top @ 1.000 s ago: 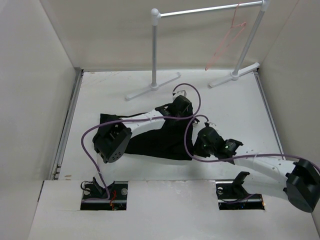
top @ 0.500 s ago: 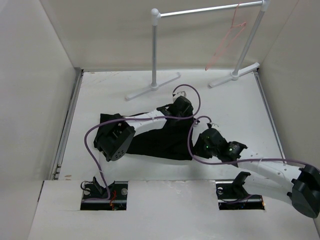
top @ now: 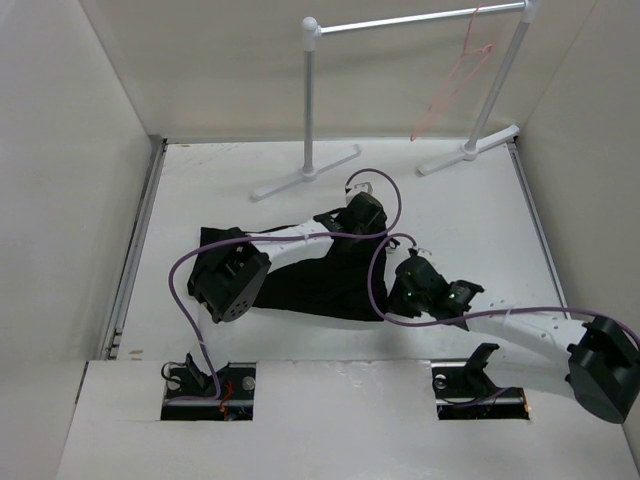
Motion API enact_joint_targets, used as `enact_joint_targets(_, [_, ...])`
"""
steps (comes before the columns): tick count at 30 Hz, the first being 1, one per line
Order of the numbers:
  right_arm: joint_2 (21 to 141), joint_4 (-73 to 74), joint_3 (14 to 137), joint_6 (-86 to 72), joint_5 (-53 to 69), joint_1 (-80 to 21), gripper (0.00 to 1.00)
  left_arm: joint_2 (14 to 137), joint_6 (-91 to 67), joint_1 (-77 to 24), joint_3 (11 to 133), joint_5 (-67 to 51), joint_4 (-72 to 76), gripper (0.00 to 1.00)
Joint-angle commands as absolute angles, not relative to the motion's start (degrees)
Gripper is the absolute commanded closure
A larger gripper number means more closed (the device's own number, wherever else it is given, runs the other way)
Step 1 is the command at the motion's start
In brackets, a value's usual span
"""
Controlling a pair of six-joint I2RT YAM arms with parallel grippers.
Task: Place the trousers on the hanger
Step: Fold the trousers at the center of the board.
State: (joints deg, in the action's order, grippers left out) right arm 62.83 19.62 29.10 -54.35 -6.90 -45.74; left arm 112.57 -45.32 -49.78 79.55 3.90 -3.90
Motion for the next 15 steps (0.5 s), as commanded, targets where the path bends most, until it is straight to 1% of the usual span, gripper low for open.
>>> enact_joint_targets(1, [61.7, 18.2, 30.7, -54.0, -8.3, -45.8, 0.85, 111.6, -45.8, -49.8, 80.7, 4.0, -2.2, 0.46])
enact_joint_targets(5, [59.5, 20.6, 30.4, -54.1, -8.8, -45.8, 0.89, 112.3, -45.8, -49.4, 80.8, 4.0, -2.2, 0.46])
enact_joint_targets(15, [49.1, 28.6, 26.3, -55.5, -8.2, -47.1, 0.91, 116.1, -45.5, -47.2, 81.9, 4.5, -1.7, 0.49])
